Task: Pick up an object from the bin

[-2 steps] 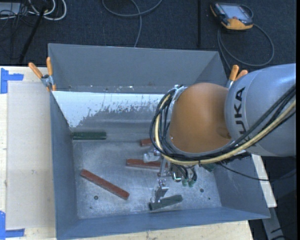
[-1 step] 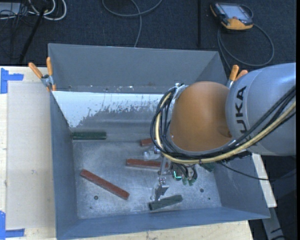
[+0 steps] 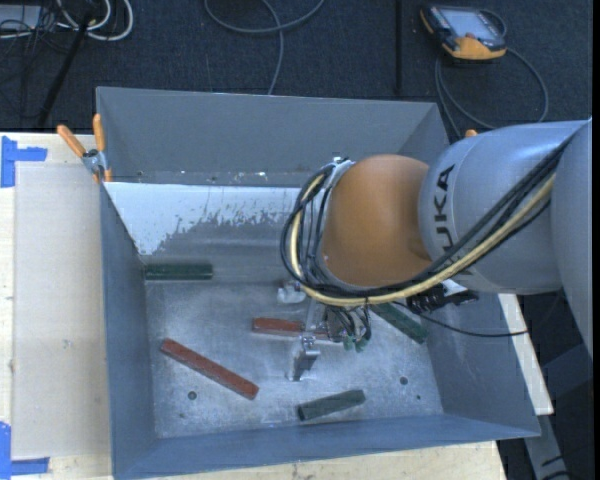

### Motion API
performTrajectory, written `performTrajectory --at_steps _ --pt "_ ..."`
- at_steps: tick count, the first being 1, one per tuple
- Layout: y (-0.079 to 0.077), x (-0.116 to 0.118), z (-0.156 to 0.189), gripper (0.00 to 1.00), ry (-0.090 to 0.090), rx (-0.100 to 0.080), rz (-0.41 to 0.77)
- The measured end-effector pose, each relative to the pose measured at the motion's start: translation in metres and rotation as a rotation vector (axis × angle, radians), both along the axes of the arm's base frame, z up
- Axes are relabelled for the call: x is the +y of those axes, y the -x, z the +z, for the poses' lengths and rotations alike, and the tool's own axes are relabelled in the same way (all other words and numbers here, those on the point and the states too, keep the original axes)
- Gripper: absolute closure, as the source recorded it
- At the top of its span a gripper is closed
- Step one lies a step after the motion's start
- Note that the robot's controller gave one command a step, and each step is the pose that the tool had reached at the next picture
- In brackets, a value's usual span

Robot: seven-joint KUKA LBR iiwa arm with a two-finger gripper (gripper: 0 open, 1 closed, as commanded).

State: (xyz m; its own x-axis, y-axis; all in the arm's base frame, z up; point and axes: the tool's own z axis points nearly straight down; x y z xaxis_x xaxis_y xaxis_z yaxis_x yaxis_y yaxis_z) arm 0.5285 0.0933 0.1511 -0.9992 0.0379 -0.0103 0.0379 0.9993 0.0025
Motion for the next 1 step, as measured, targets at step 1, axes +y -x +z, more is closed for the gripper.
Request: performTrajectory --at_steps 1 --pt "0.0070 -0.0100 -0.0632 0.00 0.000 0.003 -0.080"
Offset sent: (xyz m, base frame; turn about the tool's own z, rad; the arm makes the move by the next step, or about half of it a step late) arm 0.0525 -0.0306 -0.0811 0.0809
